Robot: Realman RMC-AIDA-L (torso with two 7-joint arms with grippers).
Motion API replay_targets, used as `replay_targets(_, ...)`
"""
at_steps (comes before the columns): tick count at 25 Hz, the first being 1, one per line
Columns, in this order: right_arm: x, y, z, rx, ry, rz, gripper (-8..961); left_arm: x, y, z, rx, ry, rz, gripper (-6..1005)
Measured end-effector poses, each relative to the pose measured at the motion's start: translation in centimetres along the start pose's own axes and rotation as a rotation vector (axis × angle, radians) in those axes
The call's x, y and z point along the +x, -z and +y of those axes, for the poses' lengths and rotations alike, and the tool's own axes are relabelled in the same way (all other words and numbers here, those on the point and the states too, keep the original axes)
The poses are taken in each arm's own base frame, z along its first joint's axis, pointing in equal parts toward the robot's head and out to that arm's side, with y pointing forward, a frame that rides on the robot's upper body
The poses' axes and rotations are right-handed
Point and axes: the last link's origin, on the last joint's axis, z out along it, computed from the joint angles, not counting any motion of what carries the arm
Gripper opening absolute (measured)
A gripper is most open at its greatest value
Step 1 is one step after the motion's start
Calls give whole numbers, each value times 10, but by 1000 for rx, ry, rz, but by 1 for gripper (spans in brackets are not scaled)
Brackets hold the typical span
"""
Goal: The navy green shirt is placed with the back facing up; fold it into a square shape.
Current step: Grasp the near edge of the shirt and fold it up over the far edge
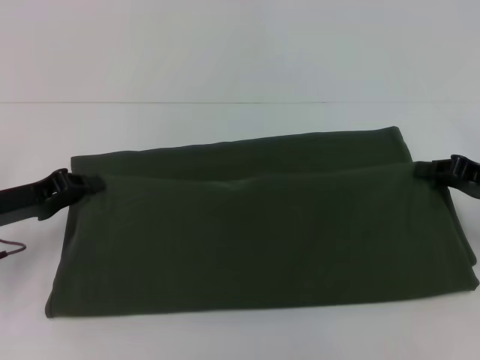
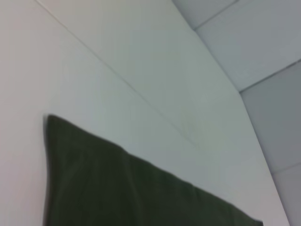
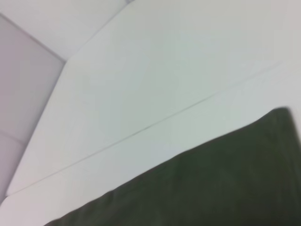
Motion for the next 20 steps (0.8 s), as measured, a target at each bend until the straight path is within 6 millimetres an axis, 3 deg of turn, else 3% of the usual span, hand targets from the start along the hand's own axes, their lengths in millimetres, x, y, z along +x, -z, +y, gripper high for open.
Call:
replay_targets(13,-23,-10,15,-39,18,-120,47,13,-9,0,9,-5,145,38)
replay_targets(20,-35,-37,28,30,89,-171,47,13,-23,-1,64,-35,197,38)
